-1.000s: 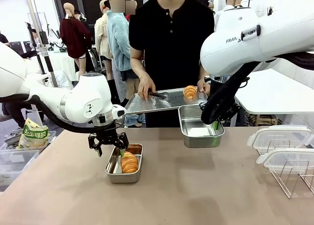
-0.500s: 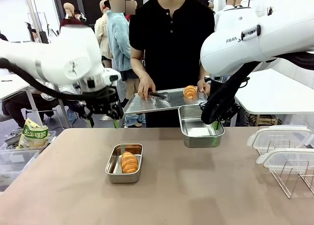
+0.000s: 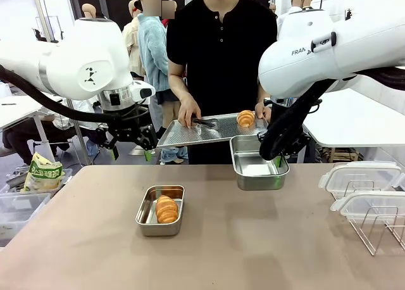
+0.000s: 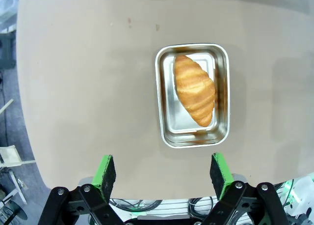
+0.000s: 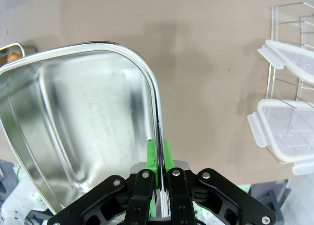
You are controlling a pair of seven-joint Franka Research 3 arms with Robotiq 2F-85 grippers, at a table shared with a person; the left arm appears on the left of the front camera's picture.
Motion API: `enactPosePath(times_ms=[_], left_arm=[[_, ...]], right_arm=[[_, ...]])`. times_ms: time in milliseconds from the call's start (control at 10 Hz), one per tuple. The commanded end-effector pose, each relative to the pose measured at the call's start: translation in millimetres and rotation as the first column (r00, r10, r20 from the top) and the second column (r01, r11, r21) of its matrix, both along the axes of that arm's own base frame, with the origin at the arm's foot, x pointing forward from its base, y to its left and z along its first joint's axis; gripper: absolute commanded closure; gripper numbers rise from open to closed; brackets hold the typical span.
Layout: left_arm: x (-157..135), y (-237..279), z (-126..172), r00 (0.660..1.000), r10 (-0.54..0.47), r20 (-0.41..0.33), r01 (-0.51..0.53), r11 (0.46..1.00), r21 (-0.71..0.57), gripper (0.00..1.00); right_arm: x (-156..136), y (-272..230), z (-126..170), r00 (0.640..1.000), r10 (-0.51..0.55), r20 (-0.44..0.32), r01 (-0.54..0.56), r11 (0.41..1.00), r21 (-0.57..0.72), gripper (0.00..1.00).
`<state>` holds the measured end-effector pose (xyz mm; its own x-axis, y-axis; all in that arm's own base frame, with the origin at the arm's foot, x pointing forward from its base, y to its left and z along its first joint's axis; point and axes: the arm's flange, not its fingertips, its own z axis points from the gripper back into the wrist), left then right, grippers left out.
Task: Place the bread in airtight containers.
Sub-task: Once an object is inside an Airtight Container , place the container in the center of the table.
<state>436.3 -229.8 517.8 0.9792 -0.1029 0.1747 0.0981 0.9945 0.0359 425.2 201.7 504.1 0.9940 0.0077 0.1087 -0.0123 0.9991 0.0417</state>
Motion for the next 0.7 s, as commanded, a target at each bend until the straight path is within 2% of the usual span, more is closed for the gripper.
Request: enactPosePath(times_ms=[0,600], left_arm=[[-5.0,-3.0,8.3,1.0,-0.009,0.015,0.009,1.0,-0.002,0.0],[-5.0,-3.0,8.3,1.0,-0.009,0.015,0.009,1.0,-0.002,0.0]], right_arm=[[-0.3,0.0,2.5,1.0,-0.001,0.01,0.001,1.0,0.003,1.0],[-0.3,0.0,2.5,1.0,-0.001,0.01,0.001,1.0,0.003,1.0]])
